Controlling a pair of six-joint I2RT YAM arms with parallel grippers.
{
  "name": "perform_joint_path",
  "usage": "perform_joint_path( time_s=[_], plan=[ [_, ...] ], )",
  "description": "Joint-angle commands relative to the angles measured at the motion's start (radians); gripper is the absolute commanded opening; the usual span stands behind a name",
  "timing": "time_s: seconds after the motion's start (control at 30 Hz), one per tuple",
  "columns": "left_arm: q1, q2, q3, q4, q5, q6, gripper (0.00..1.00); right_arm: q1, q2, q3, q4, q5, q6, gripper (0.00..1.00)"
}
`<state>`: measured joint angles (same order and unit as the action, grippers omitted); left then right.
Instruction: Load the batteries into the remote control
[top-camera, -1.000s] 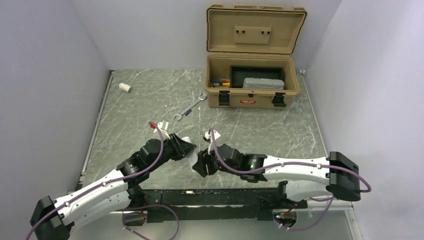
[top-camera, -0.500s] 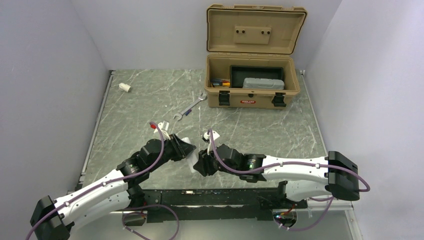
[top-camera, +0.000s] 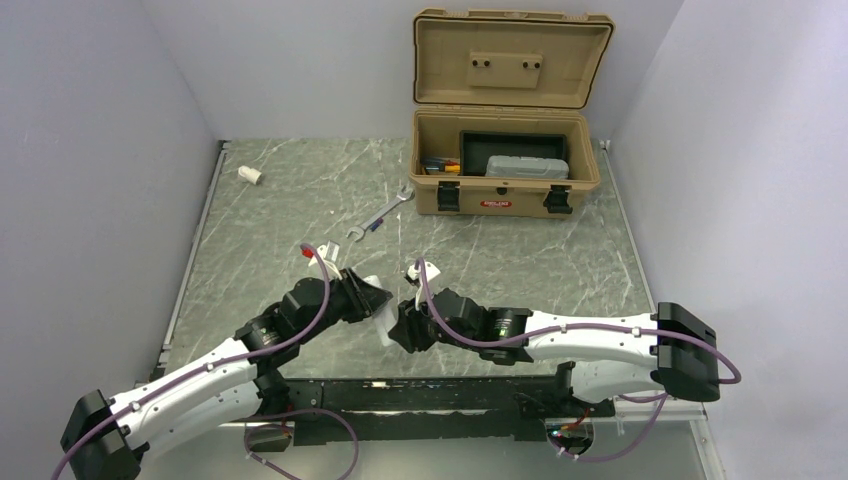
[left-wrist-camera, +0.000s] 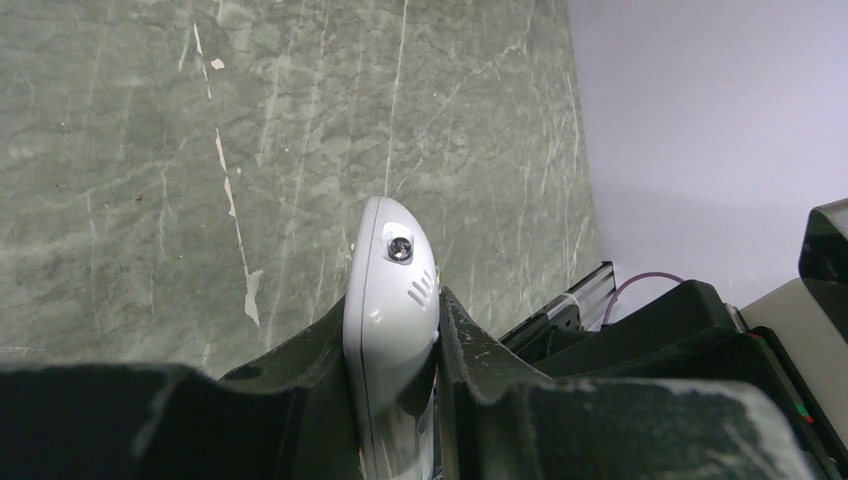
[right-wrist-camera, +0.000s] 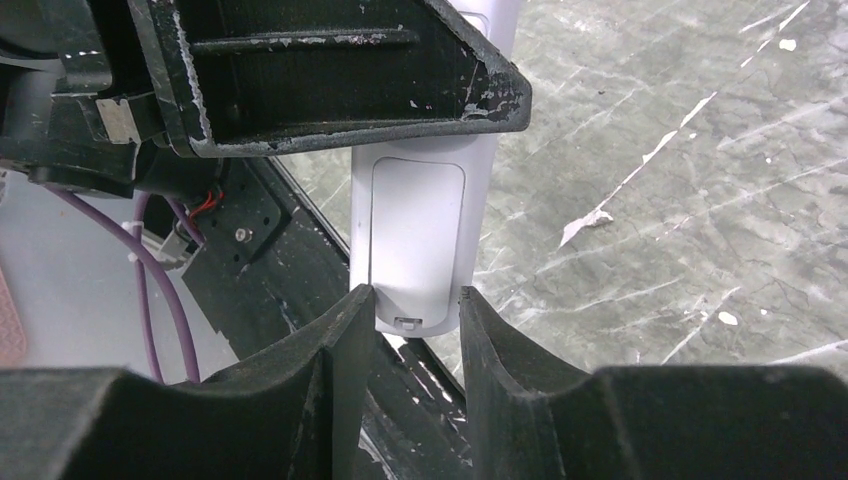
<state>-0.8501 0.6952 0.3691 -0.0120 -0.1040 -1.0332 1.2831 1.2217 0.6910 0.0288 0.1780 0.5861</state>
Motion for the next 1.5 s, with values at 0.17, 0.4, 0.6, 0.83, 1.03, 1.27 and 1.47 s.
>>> perform_joint_path(
  time_s=[0.17,0.4,0.6,0.83,1.03,1.27,1.47],
  plan=[
    [0.002,0.000,0.028,0.037,-0.014,0.007,0.00,-0.004,-0.048,0.046,-0.026,0.032,-0.012,0.38],
    [0.002,0.003,0.026,0.043,-0.009,0.004,0.00,-0.005,-0.049,0.041,-0.012,0.017,-0.009,0.41],
    [0.002,0.000,0.031,0.038,-0.011,0.007,0.00,-0.004,-0.018,0.045,0.004,0.001,0.005,0.56],
    [0.003,-0.007,0.026,0.037,-0.012,0.004,0.00,-0.003,0.016,0.047,0.027,-0.008,0.011,0.49],
    [0.003,-0.011,0.026,0.038,-0.012,0.004,0.00,-0.004,0.032,0.053,0.041,-0.015,0.012,0.46],
    [0.003,-0.014,0.023,0.040,-0.010,0.002,0.00,-0.005,0.037,0.062,0.030,-0.015,0.006,0.36],
    [0.003,-0.017,0.022,0.037,-0.012,0.002,0.00,-0.004,0.032,0.059,0.023,-0.012,0.005,0.31]
  ],
)
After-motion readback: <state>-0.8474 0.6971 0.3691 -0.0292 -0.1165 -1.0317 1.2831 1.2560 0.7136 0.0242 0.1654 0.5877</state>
